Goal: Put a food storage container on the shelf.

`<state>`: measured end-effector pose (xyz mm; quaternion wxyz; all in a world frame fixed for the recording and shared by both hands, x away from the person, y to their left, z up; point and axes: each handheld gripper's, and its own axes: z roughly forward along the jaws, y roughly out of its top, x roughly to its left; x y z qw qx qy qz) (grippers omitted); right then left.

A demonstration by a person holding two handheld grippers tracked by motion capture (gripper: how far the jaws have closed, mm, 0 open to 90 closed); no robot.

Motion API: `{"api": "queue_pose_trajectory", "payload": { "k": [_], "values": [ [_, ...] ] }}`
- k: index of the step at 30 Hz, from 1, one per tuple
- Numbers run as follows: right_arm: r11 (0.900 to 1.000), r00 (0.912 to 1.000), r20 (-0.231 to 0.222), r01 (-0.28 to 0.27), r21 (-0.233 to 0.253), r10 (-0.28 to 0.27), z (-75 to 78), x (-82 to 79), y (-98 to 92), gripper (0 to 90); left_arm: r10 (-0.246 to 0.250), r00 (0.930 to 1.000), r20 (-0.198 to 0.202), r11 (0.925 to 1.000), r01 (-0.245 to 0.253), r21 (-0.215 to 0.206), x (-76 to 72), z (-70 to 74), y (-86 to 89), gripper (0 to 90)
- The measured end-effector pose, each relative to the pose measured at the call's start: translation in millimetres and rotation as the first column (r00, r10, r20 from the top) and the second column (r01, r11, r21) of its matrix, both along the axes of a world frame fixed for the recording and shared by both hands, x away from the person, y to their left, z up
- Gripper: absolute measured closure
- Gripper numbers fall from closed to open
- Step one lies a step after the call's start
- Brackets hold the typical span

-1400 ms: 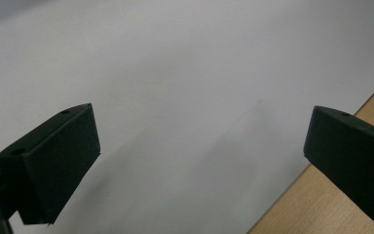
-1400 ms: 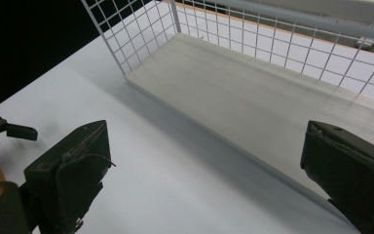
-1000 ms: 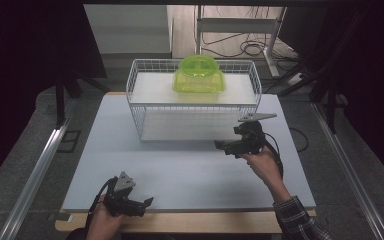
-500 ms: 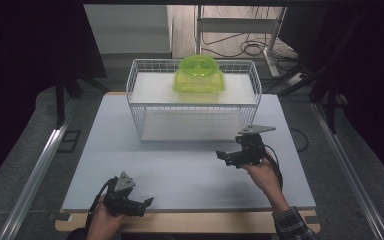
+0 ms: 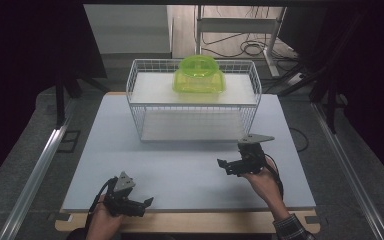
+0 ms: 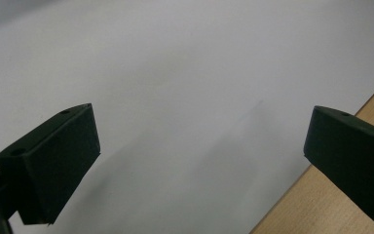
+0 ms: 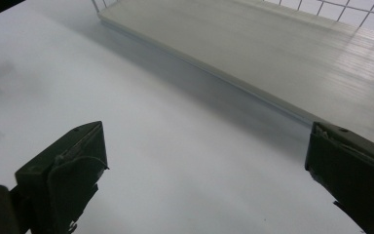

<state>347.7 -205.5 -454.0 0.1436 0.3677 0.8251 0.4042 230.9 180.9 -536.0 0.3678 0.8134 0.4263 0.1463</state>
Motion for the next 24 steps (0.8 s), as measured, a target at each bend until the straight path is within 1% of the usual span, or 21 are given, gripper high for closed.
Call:
{"api": "queue_pose_trajectory", "payload": {
  "k": [4, 24],
  "values": [
    [1.0, 0.9999, 0.011, 0.001, -0.005, -0.001, -3.3, -4.7, -2.3, 1.6, -0.001, 1.0, 0.0, 1.0, 0.001, 0.0, 0.0, -0.1, 0.0, 0.0],
    [1.0, 0.9996, 0.024, 0.014, -0.026, -0.013, -10.3, -27.6, -13.6, 1.1, -0.007, 1.0, 0.0, 1.0, 0.007, 0.005, 0.0, -0.4, -0.7, 0.0]
  ]
}}
